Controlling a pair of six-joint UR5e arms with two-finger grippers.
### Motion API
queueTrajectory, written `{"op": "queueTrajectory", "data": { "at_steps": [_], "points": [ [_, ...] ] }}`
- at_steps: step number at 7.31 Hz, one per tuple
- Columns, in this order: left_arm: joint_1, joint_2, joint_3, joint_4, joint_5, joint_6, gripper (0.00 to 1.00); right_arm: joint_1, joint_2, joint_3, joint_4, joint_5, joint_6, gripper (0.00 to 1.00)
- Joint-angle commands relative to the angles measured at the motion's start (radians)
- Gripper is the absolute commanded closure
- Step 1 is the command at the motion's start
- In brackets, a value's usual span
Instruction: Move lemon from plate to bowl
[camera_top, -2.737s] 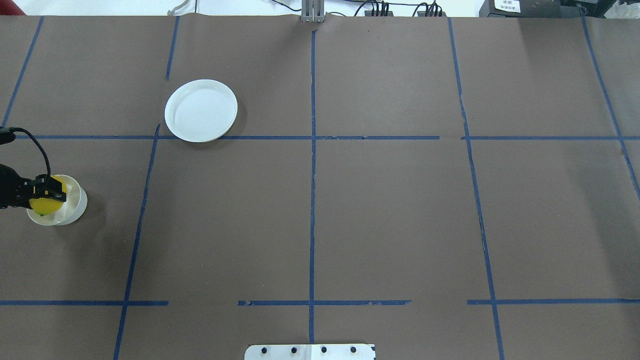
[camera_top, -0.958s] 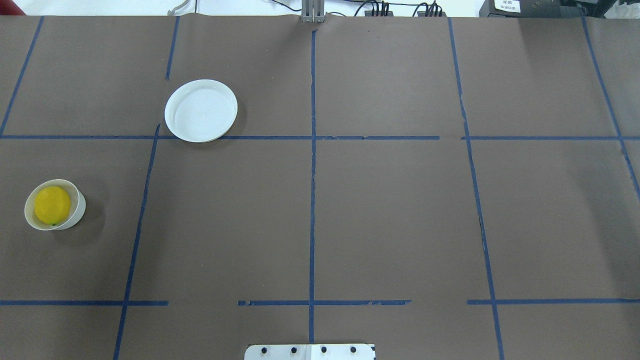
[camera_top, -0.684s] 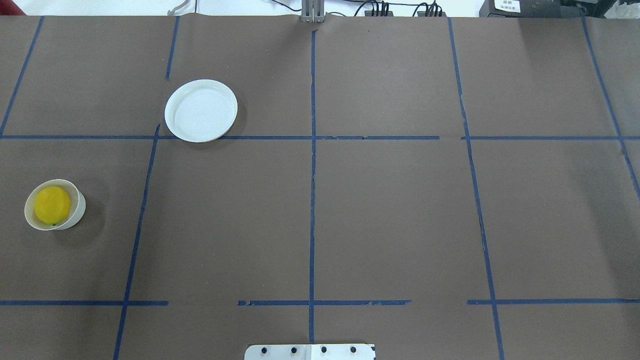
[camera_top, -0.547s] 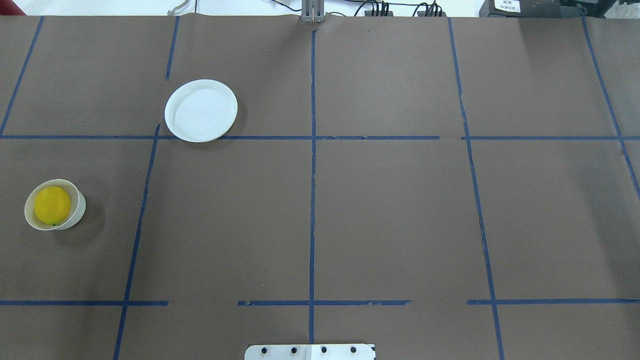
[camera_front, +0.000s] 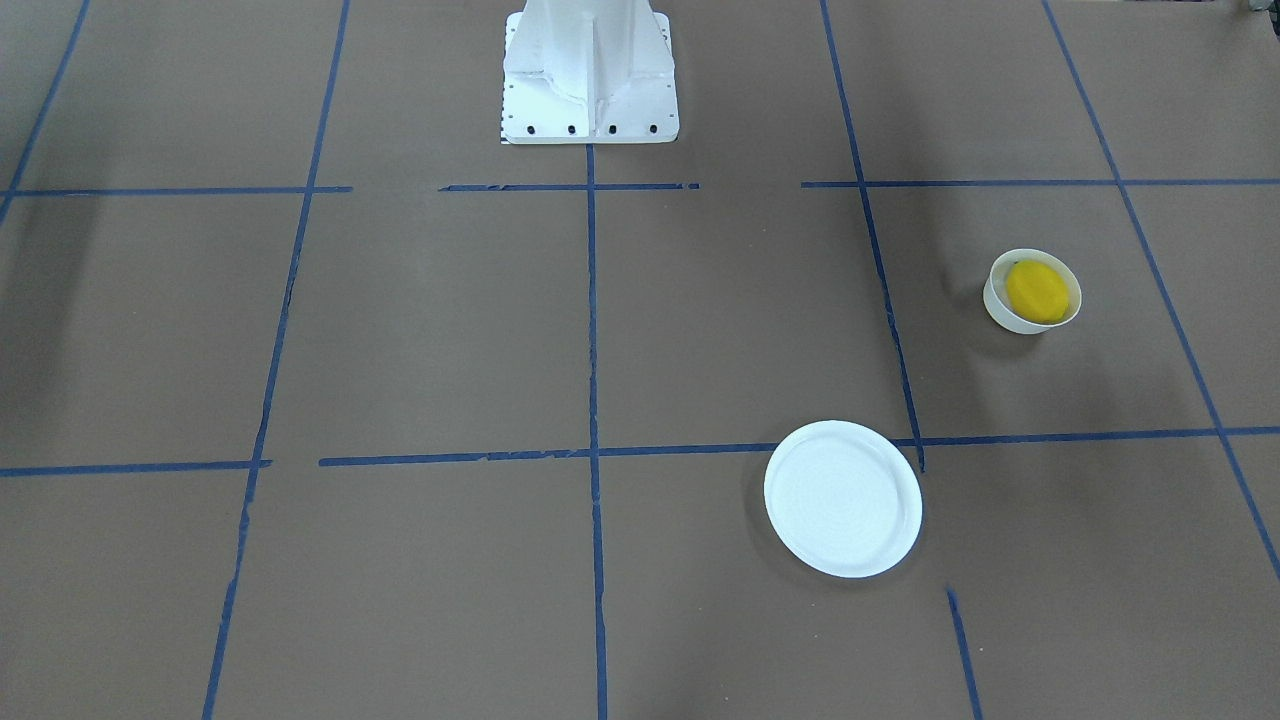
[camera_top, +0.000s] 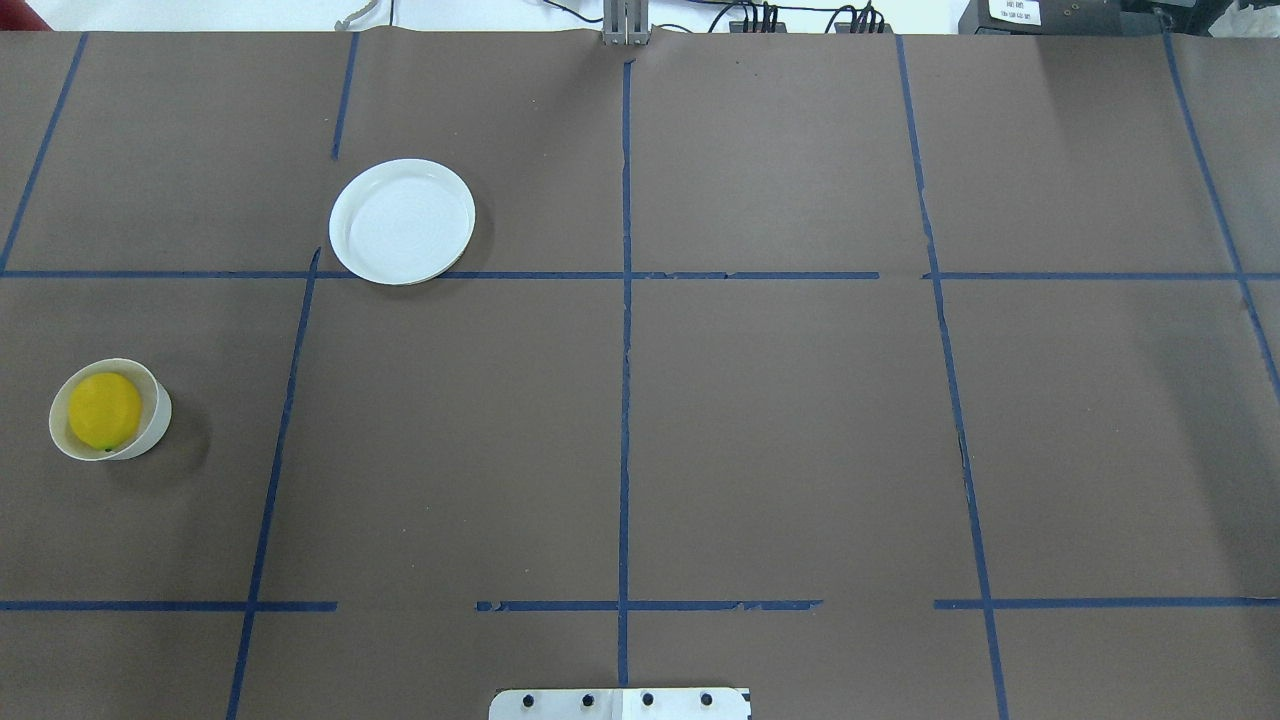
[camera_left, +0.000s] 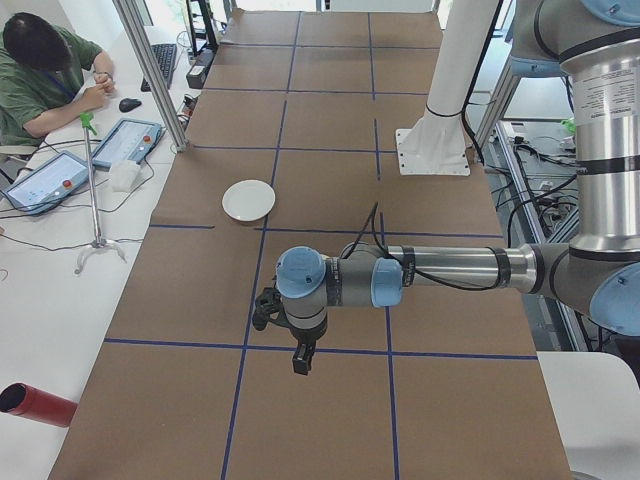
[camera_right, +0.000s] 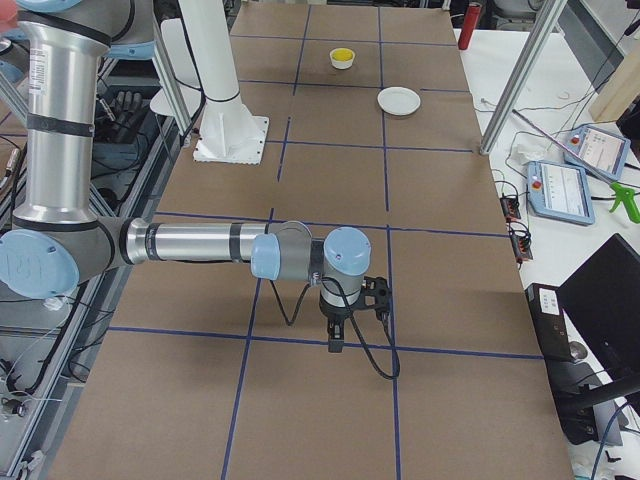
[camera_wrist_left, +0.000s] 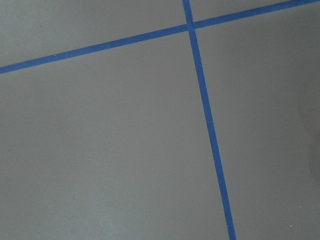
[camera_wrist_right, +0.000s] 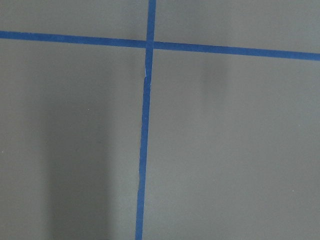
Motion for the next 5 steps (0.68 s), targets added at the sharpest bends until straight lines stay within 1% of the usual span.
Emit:
{"op": "queueTrajectory", "data": {
  "at_steps": [1, 3, 5],
  "points": [
    [0.000, -0.006, -0.013, -0.022, 0.009, 0.005, 0.00, 0.000, 0.000, 0.000, 0.000, 0.000, 0.000, 0.00],
    [0.000, -0.001, 0.003, -0.117, 0.011, 0.003, 0.00, 0.000, 0.000, 0.000, 0.000, 0.000, 0.000, 0.00],
    [0.000, -0.004, 0.005, -0.120, 0.012, 0.003, 0.00, 0.000, 0.000, 0.000, 0.000, 0.000, 0.000, 0.00]
  ]
}}
